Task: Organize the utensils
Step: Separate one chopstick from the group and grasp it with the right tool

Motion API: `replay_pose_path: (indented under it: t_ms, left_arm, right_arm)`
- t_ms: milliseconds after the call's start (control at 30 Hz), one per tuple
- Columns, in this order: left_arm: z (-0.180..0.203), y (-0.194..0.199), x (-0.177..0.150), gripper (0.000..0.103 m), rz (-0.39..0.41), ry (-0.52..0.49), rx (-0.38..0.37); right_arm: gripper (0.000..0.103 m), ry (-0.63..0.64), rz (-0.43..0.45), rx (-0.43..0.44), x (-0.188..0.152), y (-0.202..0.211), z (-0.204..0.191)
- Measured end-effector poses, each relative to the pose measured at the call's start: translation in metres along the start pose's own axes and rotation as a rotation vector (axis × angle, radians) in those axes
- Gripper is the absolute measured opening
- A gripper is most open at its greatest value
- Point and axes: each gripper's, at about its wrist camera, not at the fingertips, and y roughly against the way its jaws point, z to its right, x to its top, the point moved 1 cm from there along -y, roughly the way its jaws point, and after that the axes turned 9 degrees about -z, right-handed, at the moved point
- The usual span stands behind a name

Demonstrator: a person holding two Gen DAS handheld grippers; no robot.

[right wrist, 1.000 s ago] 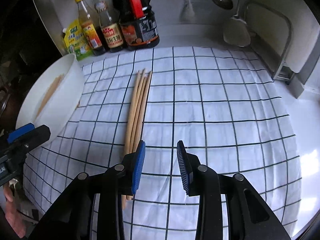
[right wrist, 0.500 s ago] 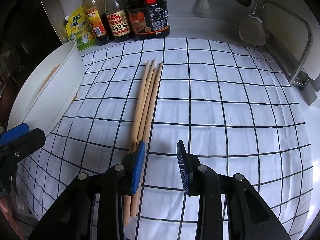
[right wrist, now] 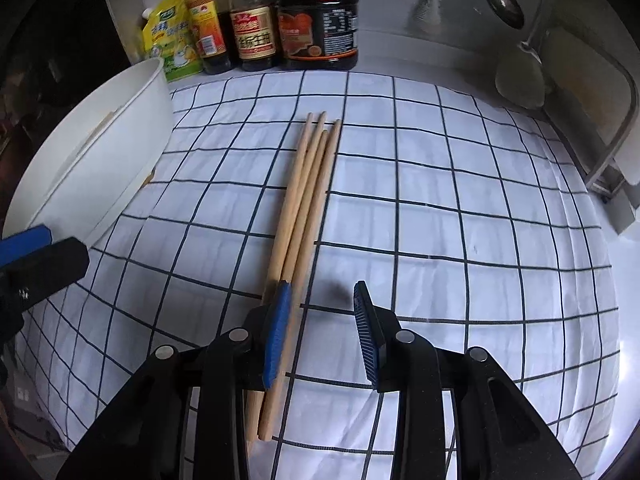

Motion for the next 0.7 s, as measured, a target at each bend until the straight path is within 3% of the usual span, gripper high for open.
replay_pose_path:
  t_ms: [267,533,700]
  left_arm:
    - [0.0023,-0.0008,-0.0002,0.074,-0.002,0.003,0.002]
    - [0.0032,-0.0035,0.0003,0.074,-0.007,0.003,0.008]
    - [0.0027,-0.0043,0.0007,0.074,-0.010,0.003,0.010]
  right_arm:
    - [0.031,0.014,0.011,-0.008,-0.0018,-0.0002,-0.0016]
    - [0.022,0.064,0.017,-0.029,-0.0030,0.0005,-0.0088]
    - [0.021,0.072,0.004,-0.030,-0.0034,0.0017,-0.0059]
